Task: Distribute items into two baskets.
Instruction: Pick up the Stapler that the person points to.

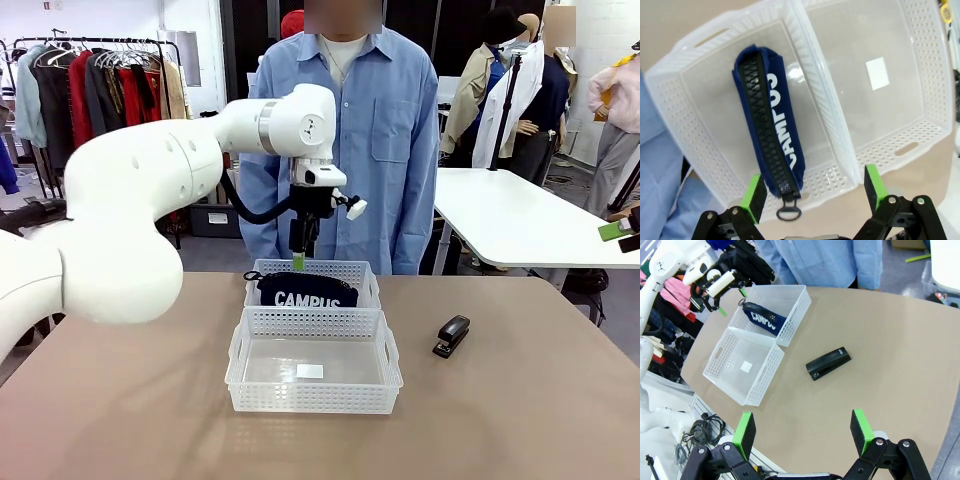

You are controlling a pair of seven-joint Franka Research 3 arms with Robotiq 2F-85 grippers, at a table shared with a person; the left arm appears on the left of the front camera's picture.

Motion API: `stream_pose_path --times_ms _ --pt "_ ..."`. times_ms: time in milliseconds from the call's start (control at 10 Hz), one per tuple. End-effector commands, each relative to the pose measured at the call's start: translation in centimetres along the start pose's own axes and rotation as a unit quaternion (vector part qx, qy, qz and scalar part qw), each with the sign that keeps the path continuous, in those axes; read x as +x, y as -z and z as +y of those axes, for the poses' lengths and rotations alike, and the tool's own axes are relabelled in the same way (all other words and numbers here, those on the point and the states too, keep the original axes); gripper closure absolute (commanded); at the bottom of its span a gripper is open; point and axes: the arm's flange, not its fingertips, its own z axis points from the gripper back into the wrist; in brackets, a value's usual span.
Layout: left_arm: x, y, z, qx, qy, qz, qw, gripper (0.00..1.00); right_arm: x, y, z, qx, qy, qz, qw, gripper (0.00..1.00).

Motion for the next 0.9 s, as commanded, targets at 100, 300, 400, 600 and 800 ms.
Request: stream_pose_path --times_ms 100,300,400,600,800 --pt "-4.1 0.4 -8.1 -0.002 -0.051 -0.022 0.998 0.0 0.3 0.0 -0.1 0.013 -0.003 -0.014 1.0 0.0" --pt "-5.4 1.3 -11.6 -0.037 -0.058 -0.015 0.998 0.0 0.3 0.0 -0.1 0.013 -0.003 -0.014 1.0 0.0" --pt "-6.1 0.9 -13.9 -0.047 -0.06 -0.008 0.997 0.0 0.3 0.0 -0.1 0.013 -0.003 -0.014 1.0 0.0" --pt "-7.9 0.3 -18.4 -0.057 -0.091 0.007 0.994 0.0 0.3 0.0 -0.1 0.013 -0.003 -0.014 1.0 0.0" --pt "-10.1 0.6 -23.0 -0.061 -0.13 -0.002 0.99 0.0 0.3 0.0 -0.1 0.013 -0.003 -0.014 1.0 0.0"
